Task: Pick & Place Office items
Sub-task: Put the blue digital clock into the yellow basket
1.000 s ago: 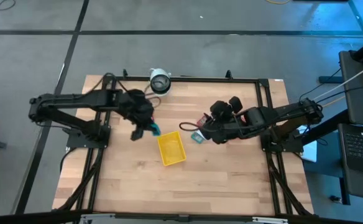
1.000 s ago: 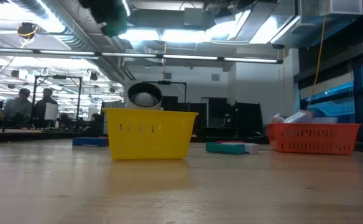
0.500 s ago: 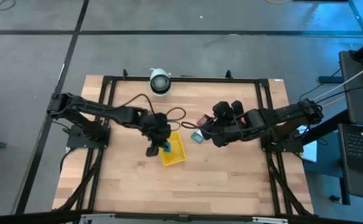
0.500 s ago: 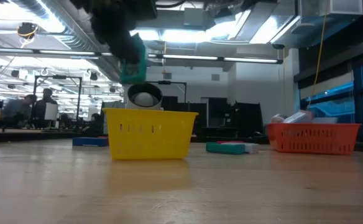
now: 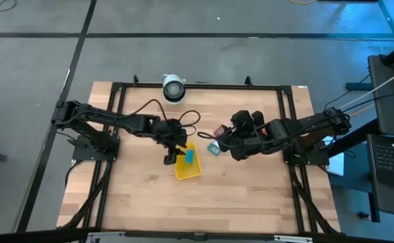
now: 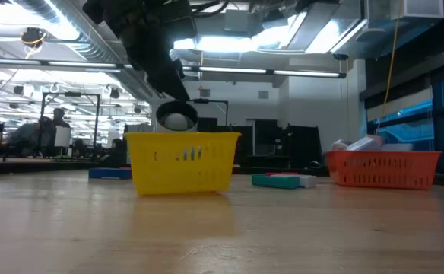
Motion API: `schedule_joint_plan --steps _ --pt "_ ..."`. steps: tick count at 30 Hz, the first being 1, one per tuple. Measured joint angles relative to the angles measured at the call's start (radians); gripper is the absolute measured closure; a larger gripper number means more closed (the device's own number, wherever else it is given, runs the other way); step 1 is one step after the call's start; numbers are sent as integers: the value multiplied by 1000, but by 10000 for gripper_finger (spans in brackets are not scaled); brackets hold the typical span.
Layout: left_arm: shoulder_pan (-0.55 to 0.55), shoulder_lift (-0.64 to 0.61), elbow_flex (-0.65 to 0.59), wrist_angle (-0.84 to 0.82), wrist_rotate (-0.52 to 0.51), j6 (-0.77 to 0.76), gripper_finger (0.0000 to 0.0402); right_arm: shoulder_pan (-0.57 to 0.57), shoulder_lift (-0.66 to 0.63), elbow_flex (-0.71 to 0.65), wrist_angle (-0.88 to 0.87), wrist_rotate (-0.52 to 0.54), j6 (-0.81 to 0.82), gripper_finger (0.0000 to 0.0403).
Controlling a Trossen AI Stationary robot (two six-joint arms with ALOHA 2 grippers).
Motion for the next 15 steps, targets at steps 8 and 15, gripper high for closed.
schedule_joint_plan --steps 8,15 --pt "29 -13 0 -87 -167 1 207 19 0 0 11 -1 -4 201" --pt "93 -97 -2 -474 -232 1 202 47 0 0 4 7 13 201"
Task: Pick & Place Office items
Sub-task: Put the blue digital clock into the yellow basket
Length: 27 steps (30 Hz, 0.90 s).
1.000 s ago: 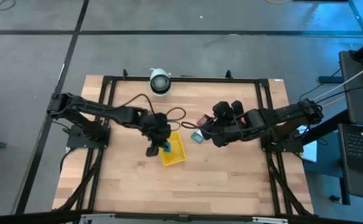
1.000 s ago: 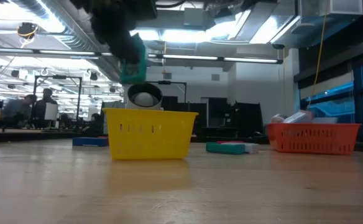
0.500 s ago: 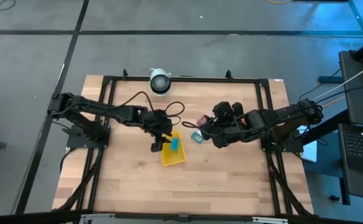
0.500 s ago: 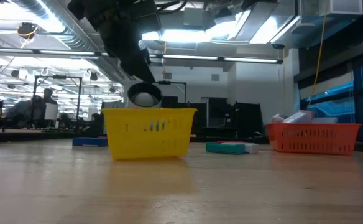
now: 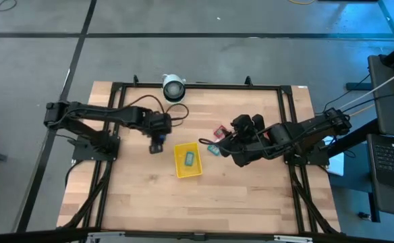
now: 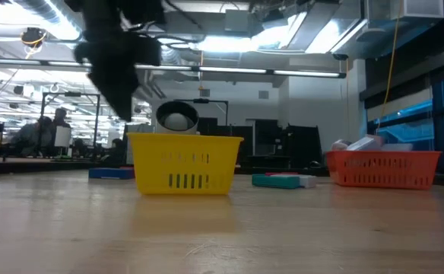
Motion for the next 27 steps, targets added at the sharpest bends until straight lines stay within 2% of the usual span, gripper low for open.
schedule_joint_plan --steps 5,9,14,18,27 --pt "-5 -100 -97 -67 150 0 196 1 0 0 1 23 21 201" --pt "13 -139 -160 -38 174 1 170 1 0 0 10 56 43 201" --pt "113 -121 -184 69 213 7 118 1 0 0 51 67 43 201" --pt "198 -95 -210 78 210 22 85 4 0 0 60 67 43 201" --pt "246 29 -211 144 214 124 68 8 0 0 60 66 77 201"
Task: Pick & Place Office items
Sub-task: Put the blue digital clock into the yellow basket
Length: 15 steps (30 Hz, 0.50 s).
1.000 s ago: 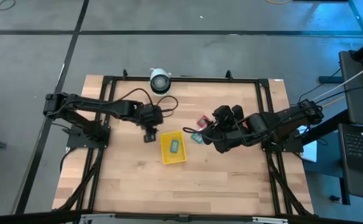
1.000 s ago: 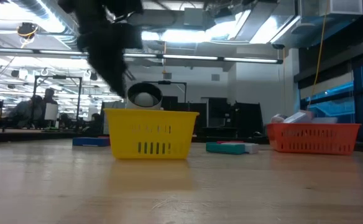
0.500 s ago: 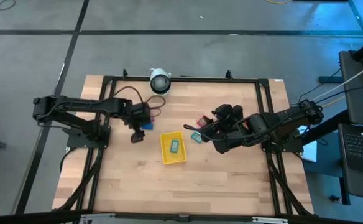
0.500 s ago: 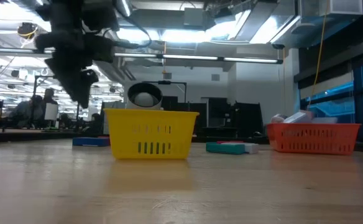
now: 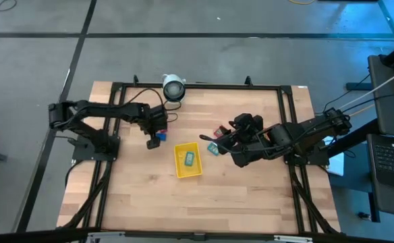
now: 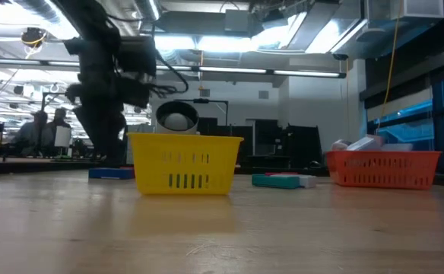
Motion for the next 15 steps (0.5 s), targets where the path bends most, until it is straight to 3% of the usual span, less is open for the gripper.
schedule_joint_plan --steps 9,15 --pt "7 170 4 69 -41 25 68 0 0 0 0 -29 15 202" --pt "-3 189 3 94 -65 18 87 11 0 0 0 -29 32 202"
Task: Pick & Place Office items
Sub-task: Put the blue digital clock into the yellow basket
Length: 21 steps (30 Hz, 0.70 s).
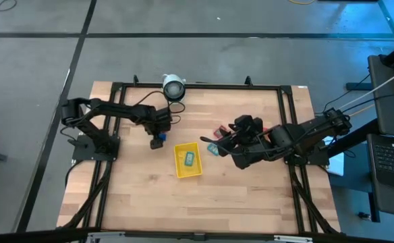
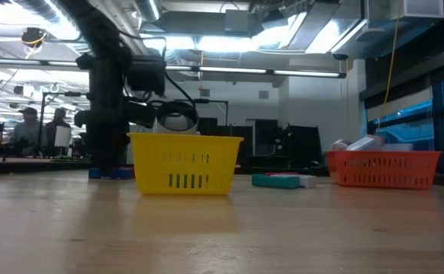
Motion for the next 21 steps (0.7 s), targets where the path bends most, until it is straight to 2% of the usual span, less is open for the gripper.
schedule_joint_plan --steps 5,10,13,18,21 --pt "1 -44 -6 2 16 0 153 11 0 0 0 1 12 202" --pt "0 -65 -5 -44 73 -6 258 13 0 0 0 14 11 202" --pt "0 -81 1 -87 155 -11 320 13 0 0 0 15 12 202" --pt "0 -175 22 -155 201 -18 382 15 0 0 0 16 11 202" --pt "0 -250 25 -191 201 -23 398 15 0 0 0 17 11 202"
